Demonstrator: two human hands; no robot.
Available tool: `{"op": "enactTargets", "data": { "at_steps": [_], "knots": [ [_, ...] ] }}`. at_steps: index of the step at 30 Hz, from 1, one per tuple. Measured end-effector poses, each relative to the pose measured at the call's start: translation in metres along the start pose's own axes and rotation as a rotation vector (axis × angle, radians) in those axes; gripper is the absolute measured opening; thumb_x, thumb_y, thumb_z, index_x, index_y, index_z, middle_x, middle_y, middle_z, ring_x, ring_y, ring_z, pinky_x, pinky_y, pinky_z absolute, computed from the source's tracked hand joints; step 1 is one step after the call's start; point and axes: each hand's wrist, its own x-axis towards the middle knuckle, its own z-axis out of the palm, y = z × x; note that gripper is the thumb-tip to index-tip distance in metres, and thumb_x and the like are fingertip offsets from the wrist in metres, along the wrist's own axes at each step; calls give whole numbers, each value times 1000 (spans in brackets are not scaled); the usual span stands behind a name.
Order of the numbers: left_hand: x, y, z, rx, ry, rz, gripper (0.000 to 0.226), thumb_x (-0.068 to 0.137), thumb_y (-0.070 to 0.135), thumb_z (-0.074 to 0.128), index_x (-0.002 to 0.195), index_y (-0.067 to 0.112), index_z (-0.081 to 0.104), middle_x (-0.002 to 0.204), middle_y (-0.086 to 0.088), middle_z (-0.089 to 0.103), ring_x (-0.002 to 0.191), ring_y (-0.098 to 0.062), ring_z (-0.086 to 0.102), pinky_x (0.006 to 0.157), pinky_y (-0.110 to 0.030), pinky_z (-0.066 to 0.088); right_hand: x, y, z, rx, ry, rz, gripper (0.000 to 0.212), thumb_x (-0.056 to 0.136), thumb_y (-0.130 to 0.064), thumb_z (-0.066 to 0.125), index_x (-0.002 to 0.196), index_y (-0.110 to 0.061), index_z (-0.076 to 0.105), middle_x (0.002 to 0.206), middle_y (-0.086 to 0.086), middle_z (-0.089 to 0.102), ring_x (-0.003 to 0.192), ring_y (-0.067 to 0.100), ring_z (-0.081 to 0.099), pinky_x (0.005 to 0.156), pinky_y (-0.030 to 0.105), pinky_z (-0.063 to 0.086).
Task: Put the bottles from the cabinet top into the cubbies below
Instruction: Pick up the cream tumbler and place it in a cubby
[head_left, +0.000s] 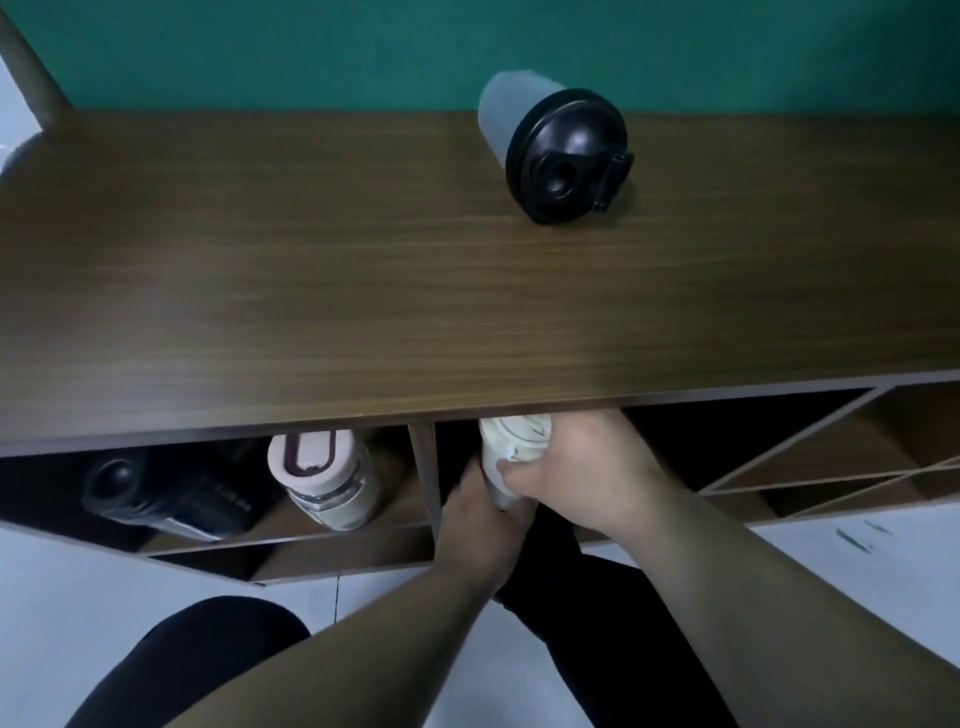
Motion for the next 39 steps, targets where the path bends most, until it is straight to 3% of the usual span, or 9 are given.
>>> {"op": "enactTargets", "data": {
  "at_steps": [5,9,12,17,19,22,24,36,39],
  "knots": [
    [6,-2,3,26,-10,-31,56,85,42,77,134,21,60,124,1,74,116,-21,69,96,-37,55,2,7,9,34,39,-27,49,63,-41,80,108,-30,64,104,-9,70,102,17,67,84,35,58],
    [6,-7,7,88,0,-57,54,85,44,74,132,20,62,122,0,74,116,-24,70,93,-34,55,-6,16,17,180,66,9,81,57,-46,86,129,-34,51,126,-8,59,123,14,57,100,34,51],
    [7,-7,10,99,23,-77,58,89,39,74,138,13,56,130,-9,71,122,-32,65,97,-36,51,-11,26,17,353,33,33,95,55,-41,90,137,-37,42,133,-13,55,126,3,52,103,24,44],
    [10,-10,19,220,40,-78,60,93,47,65,143,16,52,131,-10,67,123,-33,64,99,-36,48,-10,38,20,514,-34,-9,85,56,-35,90,127,-45,44,130,-12,63,123,-3,59,102,24,48],
    [11,-12,21,227,49,-94,58,92,39,67,141,11,53,129,-13,67,122,-35,64,99,-38,48,-9,42,20,596,-40,-59,77,64,-27,87,128,-43,47,132,-7,65,125,1,60,103,23,47],
    [12,-12,20,213,44,-112,53,92,30,70,137,7,54,128,-15,67,122,-36,64,101,-38,48,-7,47,23,642,-28,-77,73,69,-34,82,135,-38,50,135,-4,65,130,12,60,111,43,47],
    [12,-12,21,171,54,-123,47,94,32,69,133,9,55,126,-14,69,120,-36,65,98,-37,48,-5,51,25,606,-13,-70,72,68,-40,82,134,-39,52,133,-7,66,129,13,61,111,49,47],
    [12,-12,20,108,63,-116,42,93,32,68,129,13,56,120,-11,72,115,-36,67,92,-36,48,-3,57,32,552,23,-13,77,64,-45,86,133,-43,52,133,-8,66,128,15,62,108,49,49],
    [10,-12,17,105,32,-113,49,90,29,74,132,13,54,124,-10,72,119,-35,67,95,-37,50,-4,56,30,554,3,-13,79,62,-46,87,132,-42,52,134,-10,66,128,12,62,109,48,49]
  ]
}}
